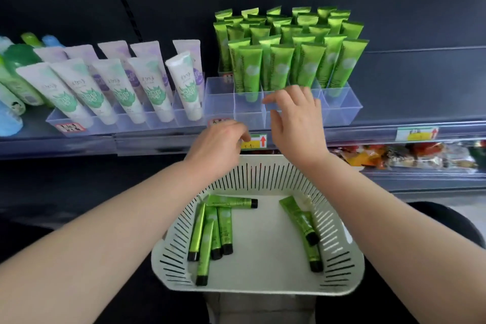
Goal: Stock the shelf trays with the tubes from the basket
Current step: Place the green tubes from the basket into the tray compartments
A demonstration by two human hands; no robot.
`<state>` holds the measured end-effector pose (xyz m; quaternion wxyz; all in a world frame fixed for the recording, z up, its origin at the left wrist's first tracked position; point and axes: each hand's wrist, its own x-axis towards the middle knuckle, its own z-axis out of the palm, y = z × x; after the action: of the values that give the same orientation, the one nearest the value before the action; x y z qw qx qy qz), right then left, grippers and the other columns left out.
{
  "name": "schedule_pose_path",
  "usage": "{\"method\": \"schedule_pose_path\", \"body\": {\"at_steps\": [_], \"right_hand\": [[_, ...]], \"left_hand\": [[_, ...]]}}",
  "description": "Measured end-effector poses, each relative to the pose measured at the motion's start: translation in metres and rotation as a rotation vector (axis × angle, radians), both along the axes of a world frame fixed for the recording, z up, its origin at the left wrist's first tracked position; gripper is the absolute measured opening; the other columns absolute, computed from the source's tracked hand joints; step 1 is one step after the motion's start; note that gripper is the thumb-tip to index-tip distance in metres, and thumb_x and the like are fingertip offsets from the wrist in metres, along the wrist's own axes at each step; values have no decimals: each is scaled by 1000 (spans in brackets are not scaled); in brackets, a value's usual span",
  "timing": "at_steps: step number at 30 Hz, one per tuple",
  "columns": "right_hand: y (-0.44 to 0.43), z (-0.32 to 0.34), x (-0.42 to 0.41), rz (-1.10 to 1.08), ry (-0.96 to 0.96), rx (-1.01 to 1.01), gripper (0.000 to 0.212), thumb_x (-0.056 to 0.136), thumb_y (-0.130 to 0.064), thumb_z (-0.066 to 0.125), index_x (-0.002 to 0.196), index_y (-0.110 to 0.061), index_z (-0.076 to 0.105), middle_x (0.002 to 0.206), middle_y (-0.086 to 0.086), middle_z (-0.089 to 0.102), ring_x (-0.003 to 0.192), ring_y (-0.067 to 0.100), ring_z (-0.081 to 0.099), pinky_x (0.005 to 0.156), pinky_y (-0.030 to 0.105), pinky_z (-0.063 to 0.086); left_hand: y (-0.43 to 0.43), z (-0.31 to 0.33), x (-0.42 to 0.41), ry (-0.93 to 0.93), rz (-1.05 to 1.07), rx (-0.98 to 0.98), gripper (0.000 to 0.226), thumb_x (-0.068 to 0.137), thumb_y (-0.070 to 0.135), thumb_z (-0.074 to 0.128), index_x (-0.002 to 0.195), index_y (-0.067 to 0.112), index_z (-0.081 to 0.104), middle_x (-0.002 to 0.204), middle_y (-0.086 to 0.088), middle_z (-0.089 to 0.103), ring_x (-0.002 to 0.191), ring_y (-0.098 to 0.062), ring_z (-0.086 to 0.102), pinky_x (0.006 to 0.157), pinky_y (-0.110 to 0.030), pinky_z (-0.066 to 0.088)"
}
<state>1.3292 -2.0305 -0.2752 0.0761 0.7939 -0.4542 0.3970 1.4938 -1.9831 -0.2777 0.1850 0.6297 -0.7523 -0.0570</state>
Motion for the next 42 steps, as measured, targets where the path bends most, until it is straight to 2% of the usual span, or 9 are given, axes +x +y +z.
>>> {"method": "schedule_pose_path", "body": {"at_steps": [4,9,14,18,25,29,33,35,42], "right_hand": [[26,-62,-22,-35,15,221,22,78,-1,56,92,-16,63,92,3,59,88,30,53,69,38,40],[47,-134,-45,-94,235,932,25,90,-7,51,99,-27,64,112,-4,58,105,18,50,90,34,42],[49,-178,-56,-134,312,1271,39,93,-4,45,127,-20,55,136,8,46,117,26,51,103,34,41],[41,-201,-59,-166,296,1273,32,97,-20,40,127,-24,52,137,8,43,113,26,49,98,36,42],[39,-218,-50,-159,565,1204,52,89,-10,46,140,-15,34,130,14,46,113,33,53,90,45,51],[47,-218,-36,-86,458,1226,58,86,-8,49,140,-22,32,123,9,56,106,28,58,84,36,50],[49,-212,-21,60,349,1252,21,94,-25,48,114,-16,47,92,7,60,84,28,60,65,34,45],[50,-206,-15,113,326,1258,17,97,-33,47,96,-16,44,83,5,56,80,28,57,62,34,41],[52,-196,-9,164,323,1306,16,95,-29,49,97,-14,44,90,7,57,80,24,51,64,32,40]], "left_hand": [[21,-43,-12,34,22,150,28,93,3,50,106,20,68,115,3,63,107,-19,59,89,-36,48],[46,-100,-15,32,107,366,25,95,7,54,115,21,63,122,6,59,114,-11,56,96,-24,42],[59,-135,-5,-18,185,510,22,96,9,55,113,19,62,123,4,58,115,-14,56,110,-36,39],[62,-150,-1,-10,188,547,23,96,9,54,114,21,62,128,4,57,113,-11,58,106,-29,39],[54,-157,11,64,315,524,32,96,1,47,123,15,59,129,-1,57,116,-16,55,103,-31,43],[56,-165,19,30,373,558,31,95,5,52,125,13,57,127,-3,57,113,-17,56,97,-29,43],[58,-179,21,-33,408,684,35,89,-7,50,121,6,53,107,-8,60,93,-21,60,75,-29,49],[59,-185,19,-58,390,746,42,83,-13,46,121,5,51,91,-7,58,83,-24,61,67,-35,51],[55,-190,22,-389,121,796,35,79,-14,51,110,2,55,111,-12,48,99,-27,52,86,-37,50]]}}
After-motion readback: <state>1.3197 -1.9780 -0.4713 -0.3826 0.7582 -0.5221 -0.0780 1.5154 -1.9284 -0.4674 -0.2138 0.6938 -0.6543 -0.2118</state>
